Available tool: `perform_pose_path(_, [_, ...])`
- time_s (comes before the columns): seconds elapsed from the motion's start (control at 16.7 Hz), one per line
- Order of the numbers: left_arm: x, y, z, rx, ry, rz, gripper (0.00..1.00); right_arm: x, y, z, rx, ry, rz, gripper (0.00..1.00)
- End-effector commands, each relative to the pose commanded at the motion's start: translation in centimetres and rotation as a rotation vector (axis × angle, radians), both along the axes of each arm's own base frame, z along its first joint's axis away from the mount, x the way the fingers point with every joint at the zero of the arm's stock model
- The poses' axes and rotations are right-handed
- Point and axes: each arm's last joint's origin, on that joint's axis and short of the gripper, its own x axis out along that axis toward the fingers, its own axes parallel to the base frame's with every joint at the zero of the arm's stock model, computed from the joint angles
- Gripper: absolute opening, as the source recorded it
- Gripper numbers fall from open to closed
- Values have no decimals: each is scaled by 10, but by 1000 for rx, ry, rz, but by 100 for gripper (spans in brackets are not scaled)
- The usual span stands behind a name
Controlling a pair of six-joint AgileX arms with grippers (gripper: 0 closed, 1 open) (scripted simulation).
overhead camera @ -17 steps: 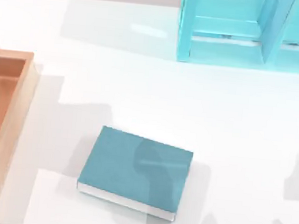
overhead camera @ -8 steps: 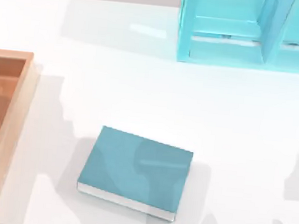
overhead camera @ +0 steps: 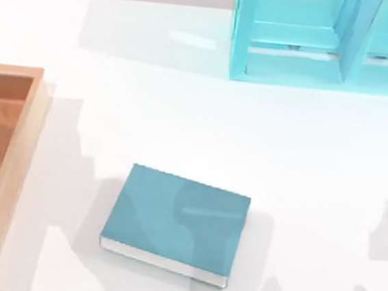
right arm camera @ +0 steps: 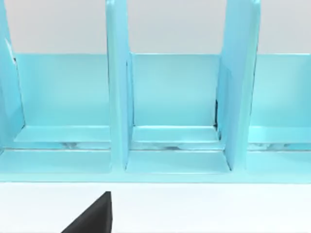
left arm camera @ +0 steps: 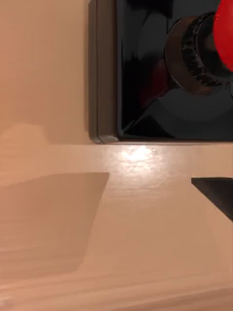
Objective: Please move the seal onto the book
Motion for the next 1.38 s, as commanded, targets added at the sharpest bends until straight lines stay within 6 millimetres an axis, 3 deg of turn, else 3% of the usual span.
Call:
perform_pose_path(0.54, [0,0,0,0,0,0,2,0,0,0,0,0,0,100])
perform_pose_path(1.14, [1,-1,1,0,-1,-3,0,0,0,0,0,0,0,100])
perform_pose_path(1.38, [14,-28,31,1,-5,12,0,0,0,0,0,0,0,100])
